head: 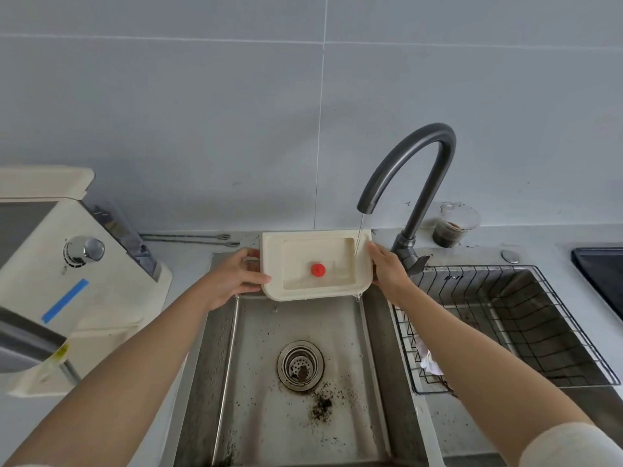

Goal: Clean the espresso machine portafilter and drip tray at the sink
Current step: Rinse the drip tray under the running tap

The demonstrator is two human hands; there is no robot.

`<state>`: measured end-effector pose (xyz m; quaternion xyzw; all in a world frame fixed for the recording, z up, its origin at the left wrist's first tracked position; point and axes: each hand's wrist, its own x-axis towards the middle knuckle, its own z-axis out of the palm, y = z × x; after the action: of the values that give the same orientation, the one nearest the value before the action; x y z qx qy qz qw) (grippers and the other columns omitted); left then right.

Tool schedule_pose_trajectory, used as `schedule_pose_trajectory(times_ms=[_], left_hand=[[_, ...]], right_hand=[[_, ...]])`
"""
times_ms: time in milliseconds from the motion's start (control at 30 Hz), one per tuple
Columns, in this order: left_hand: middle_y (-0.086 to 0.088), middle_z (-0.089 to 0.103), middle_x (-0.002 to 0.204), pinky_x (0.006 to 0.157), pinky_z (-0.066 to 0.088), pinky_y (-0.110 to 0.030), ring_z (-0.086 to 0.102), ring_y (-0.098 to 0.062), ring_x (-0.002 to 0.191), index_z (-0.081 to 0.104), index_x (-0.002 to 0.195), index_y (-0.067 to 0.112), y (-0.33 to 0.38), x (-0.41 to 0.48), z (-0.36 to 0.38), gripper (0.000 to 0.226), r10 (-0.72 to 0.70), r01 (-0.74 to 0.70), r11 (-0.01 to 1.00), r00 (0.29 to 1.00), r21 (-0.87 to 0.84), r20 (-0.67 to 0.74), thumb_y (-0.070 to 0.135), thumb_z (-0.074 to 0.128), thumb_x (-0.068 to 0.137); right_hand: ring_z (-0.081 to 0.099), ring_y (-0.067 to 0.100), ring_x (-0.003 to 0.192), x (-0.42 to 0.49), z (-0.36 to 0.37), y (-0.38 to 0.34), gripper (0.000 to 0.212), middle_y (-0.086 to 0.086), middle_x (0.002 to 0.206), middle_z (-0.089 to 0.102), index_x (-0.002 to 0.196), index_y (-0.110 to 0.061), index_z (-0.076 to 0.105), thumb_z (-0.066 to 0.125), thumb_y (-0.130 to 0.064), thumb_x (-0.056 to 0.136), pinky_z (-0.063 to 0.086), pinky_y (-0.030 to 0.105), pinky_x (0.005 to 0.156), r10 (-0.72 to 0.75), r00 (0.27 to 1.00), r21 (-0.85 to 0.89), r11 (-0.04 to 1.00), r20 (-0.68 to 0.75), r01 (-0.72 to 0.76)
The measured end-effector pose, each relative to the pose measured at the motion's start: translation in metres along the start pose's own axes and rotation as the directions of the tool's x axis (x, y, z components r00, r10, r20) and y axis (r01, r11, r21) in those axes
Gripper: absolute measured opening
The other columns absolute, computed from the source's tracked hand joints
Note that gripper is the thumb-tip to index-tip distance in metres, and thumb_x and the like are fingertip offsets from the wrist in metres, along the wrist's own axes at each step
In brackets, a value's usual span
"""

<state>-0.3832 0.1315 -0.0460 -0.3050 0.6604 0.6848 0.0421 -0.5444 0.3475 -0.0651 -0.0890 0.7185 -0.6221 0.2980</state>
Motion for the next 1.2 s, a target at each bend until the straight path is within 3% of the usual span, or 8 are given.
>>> schedule_pose_trajectory(times_ms=[133, 267, 400, 600, 667, 867, 1200], left_hand=[[-0.008, 0.058, 0.109, 0.092, 0.048, -0.036, 0.057, -0.025, 0.105, 0.043, 0.121, 0.012, -0.004, 0.004, 0.005, 0.058, 0.015, -0.016, 0.999, 1.0, -0.028, -0.024, -0.014, 0.064, 0.073], [-0.012, 0.056, 0.118, 0.094, 0.047, -0.036, 0.056, -0.027, 0.109, 0.042, 0.127, 0.012, -0.009, 0.011, 0.015, 0.064, 0.002, -0.003, 1.0, 0.999, -0.025, -0.034, -0.014, 0.064, 0.073], [-0.004, 0.061, 0.102, 0.092, 0.046, -0.033, 0.06, -0.019, 0.096, 0.038, 0.135, 0.006, -0.012, 0.018, 0.031, 0.065, -0.019, 0.019, 1.0, 1.0, -0.011, -0.013, -0.015, 0.06, 0.077], [-0.017, 0.054, 0.13, 0.098, 0.044, -0.034, 0.054, -0.028, 0.117, 0.038, 0.137, 0.002, -0.011, 0.03, 0.056, 0.063, -0.048, 0.047, 0.998, 0.999, 0.044, 0.009, -0.016, 0.057, 0.079], [-0.018, 0.054, 0.13, 0.098, 0.044, -0.033, 0.054, -0.029, 0.118, 0.039, 0.136, 0.002, -0.009, 0.034, 0.062, 0.061, -0.055, 0.054, 0.997, 0.998, 0.05, 0.016, -0.016, 0.056, 0.08], [-0.016, 0.05, 0.135, 0.098, 0.045, -0.034, 0.051, -0.028, 0.122, 0.037, 0.137, 0.003, -0.001, 0.042, 0.075, 0.064, -0.042, 0.043, 0.996, 0.999, 0.073, -0.012, -0.018, 0.055, 0.079], [-0.016, 0.051, 0.134, 0.097, 0.045, -0.033, 0.051, -0.028, 0.121, 0.039, 0.136, 0.003, 0.005, 0.045, 0.085, 0.061, -0.034, 0.034, 0.991, 0.999, 0.132, -0.001, -0.016, 0.056, 0.08]], right_hand=[[0.055, 0.018, 0.099, -0.002, -0.004, -0.006, 0.023, -0.001, 0.101, 0.061, 0.104, -0.022, 0.059, 0.037, -0.024, 0.099, 0.045, 0.038, 0.095, -0.127, 0.991, 0.009, 0.992, -0.031, 0.127], [0.056, 0.015, 0.095, -0.006, -0.01, -0.014, 0.03, 0.001, 0.107, 0.06, 0.121, -0.015, 0.058, 0.04, -0.024, 0.098, 0.047, 0.021, 0.079, -0.179, 0.98, -0.051, 0.983, -0.09, 0.175], [0.056, 0.014, 0.094, -0.009, -0.021, -0.019, 0.029, -0.005, 0.1, 0.061, 0.119, -0.018, 0.06, 0.046, -0.027, 0.095, 0.048, 0.029, 0.086, -0.192, 0.973, -0.081, 0.98, -0.131, 0.182], [0.057, 0.014, 0.093, -0.017, -0.036, -0.029, 0.035, 0.0, 0.104, 0.061, 0.126, -0.014, 0.056, 0.049, -0.027, 0.094, 0.049, 0.021, 0.078, -0.237, 0.956, -0.15, 0.966, -0.17, 0.212], [0.056, 0.014, 0.094, -0.02, -0.041, -0.032, 0.037, 0.001, 0.105, 0.06, 0.128, -0.014, 0.054, 0.049, -0.027, 0.094, 0.048, 0.019, 0.076, -0.245, 0.953, -0.174, 0.961, -0.178, 0.215], [0.054, 0.016, 0.1, -0.023, -0.049, -0.034, 0.039, 0.0, 0.107, 0.057, 0.132, -0.013, 0.049, 0.048, -0.023, 0.095, 0.048, 0.034, 0.093, -0.249, 0.949, -0.186, 0.959, -0.193, 0.214], [0.052, 0.022, 0.116, -0.021, -0.06, -0.031, 0.042, 0.006, 0.129, 0.055, 0.136, -0.014, 0.046, 0.042, -0.028, 0.097, 0.044, 0.033, 0.095, -0.199, 0.954, -0.221, 0.964, -0.225, 0.149]])
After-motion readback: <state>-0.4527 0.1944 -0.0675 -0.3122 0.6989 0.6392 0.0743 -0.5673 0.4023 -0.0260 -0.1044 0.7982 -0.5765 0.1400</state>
